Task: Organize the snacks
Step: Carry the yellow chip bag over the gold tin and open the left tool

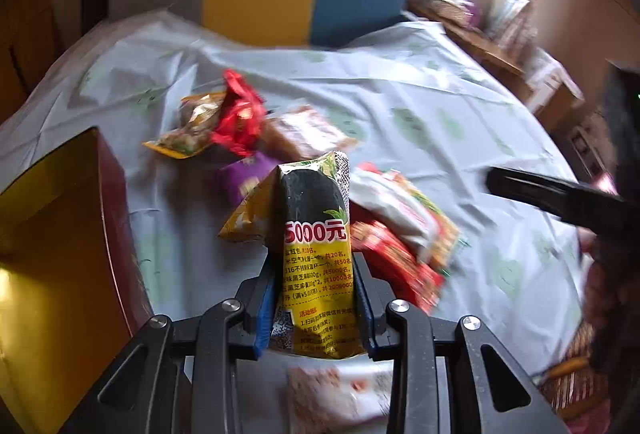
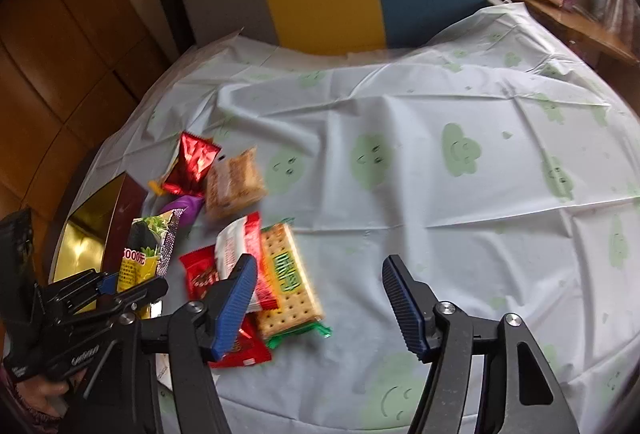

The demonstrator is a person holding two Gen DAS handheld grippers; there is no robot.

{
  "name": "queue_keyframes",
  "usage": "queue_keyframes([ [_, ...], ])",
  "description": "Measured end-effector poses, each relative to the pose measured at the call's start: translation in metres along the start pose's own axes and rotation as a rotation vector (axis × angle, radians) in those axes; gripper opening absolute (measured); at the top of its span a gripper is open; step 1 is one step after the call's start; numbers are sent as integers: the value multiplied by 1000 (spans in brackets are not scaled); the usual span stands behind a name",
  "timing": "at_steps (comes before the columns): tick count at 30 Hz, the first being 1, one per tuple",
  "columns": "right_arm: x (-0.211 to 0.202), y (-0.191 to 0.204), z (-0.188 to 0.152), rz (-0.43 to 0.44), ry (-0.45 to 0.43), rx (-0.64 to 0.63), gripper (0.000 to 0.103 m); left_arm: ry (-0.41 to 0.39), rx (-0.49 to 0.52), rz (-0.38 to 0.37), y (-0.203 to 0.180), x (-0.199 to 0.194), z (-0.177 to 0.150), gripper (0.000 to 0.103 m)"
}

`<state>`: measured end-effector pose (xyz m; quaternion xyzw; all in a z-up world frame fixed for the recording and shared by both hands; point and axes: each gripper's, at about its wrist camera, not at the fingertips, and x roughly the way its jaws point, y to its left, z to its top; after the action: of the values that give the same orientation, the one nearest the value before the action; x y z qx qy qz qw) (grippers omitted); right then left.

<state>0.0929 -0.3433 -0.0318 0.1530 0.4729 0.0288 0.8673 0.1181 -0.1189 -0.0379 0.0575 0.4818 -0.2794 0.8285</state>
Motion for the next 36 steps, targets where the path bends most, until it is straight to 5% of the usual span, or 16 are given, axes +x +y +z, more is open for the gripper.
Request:
queue_keyframes([
  [6, 25, 26, -1, 91, 52, -58, 64, -40, -20, -55, 0, -30, -25, 34],
  [14, 54, 43, -4, 45, 99, -136, 63, -138, -156, -32, 45, -88, -29, 34],
  [19, 57, 46, -5, 31, 97, -178, 44, -138, -303, 50, 103, -98, -26, 34],
  [27, 59, 45, -3, 41, 96, -184, 42, -36, -418, 165, 173, -60, -11, 34],
  [36, 60, 46, -3, 35, 92, -192, 42, 51, -384, 206, 184, -10, 7, 35],
])
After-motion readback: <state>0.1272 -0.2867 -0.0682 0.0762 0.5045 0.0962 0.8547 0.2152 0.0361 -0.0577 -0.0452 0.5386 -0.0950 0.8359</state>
